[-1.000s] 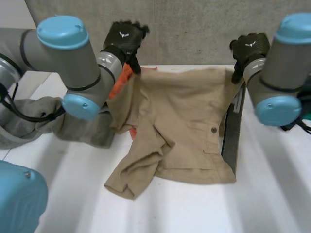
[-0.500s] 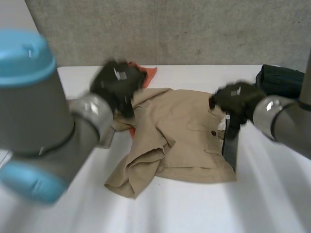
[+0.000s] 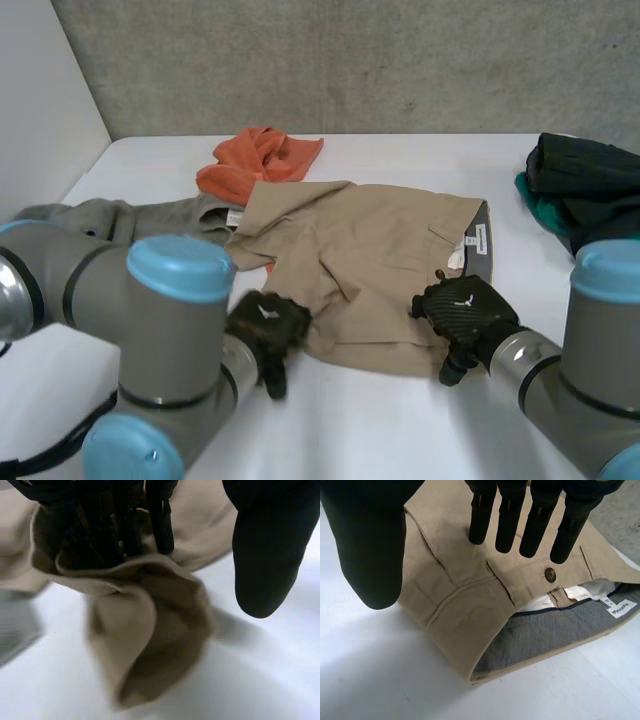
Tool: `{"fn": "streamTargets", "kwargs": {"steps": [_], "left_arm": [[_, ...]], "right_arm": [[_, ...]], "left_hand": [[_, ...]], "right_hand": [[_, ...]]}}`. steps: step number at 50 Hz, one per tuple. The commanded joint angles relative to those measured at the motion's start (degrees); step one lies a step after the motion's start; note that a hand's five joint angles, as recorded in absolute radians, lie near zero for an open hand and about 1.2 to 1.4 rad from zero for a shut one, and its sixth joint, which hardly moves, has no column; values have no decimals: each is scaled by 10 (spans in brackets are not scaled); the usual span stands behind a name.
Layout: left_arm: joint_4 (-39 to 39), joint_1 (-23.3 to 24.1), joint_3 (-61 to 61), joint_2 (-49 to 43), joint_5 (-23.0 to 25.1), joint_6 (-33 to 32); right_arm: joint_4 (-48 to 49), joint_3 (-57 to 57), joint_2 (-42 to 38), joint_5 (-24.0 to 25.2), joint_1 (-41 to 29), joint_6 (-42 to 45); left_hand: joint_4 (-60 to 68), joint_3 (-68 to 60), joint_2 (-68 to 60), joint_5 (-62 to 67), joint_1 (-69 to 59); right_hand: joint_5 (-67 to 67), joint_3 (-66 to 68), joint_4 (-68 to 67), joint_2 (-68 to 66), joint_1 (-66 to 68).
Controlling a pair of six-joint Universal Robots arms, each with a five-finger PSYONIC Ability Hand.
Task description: Fold the laundry.
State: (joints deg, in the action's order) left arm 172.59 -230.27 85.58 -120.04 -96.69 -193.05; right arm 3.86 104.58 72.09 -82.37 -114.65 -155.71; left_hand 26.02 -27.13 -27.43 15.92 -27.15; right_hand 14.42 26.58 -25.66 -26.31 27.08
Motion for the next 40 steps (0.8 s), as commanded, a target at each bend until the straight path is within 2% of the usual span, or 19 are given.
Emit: {"fn": "streamTargets", "kwargs": {"steps": [1,6,10,11,14,21,25,28,29,30,31,36,40], "left_arm": [[42,-59,-18,-13,-44,-55],[54,-79,-17,-16,-39,-129],[58,-82,-14,-13,-25,-155],[63,-81,-12,-12,-22,-154],[77,-80,-11,-15,-21,-152],[130,-78,-8,-27,-17,-166],[144,-79,-14,-43,-8,-188],[144,-78,-23,-58,-5,-209],[144,-78,-26,-59,-5,-214],[142,-79,-29,-59,-6,-222],[141,-78,-30,-57,-8,-223],[119,-76,-22,-6,-10,-218],[73,-69,-20,84,0,-193]], "right_arm": [[69,25,-10,-9,-17,15],[81,23,-32,-13,-26,41],[83,17,-48,-20,-29,61],[83,14,-50,-24,-29,68],[85,13,-49,-31,-28,71],[83,14,-24,-34,-22,68],[77,13,-13,-34,-22,65],[70,12,-6,-34,-21,62],[69,11,-4,-34,-21,62],[64,8,0,-35,-20,62],[62,6,2,-37,-19,65],[34,-15,24,-36,-8,70],[-9,-53,59,-38,3,84]], "left_hand": [[-10,21,24,-9,21],[-49,60,63,-48,60],[-49,60,63,-48,60],[-49,60,63,-48,60],[-49,60,63,-48,60],[-39,50,53,-38,50],[15,-4,-1,16,-4],[163,-151,-149,164,-151],[253,-242,-239,254,-242],[495,-484,-481,496,-484],[539,-528,-525,540,-528],[540,-529,-526,541,-529],[540,-529,-526,541,-529]], "right_hand": [[26,4,-13,-7,-1],[46,24,-33,-27,19],[172,150,-159,-153,145],[329,307,-316,-310,302],[555,534,-543,-536,529],[556,534,-543,-537,529],[556,534,-543,-537,529],[556,534,-543,-537,529],[556,534,-543,-537,529],[556,534,-543,-537,529],[556,534,-543,-537,529],[556,534,-543,-537,529],[556,534,-543,-537,529]]}}
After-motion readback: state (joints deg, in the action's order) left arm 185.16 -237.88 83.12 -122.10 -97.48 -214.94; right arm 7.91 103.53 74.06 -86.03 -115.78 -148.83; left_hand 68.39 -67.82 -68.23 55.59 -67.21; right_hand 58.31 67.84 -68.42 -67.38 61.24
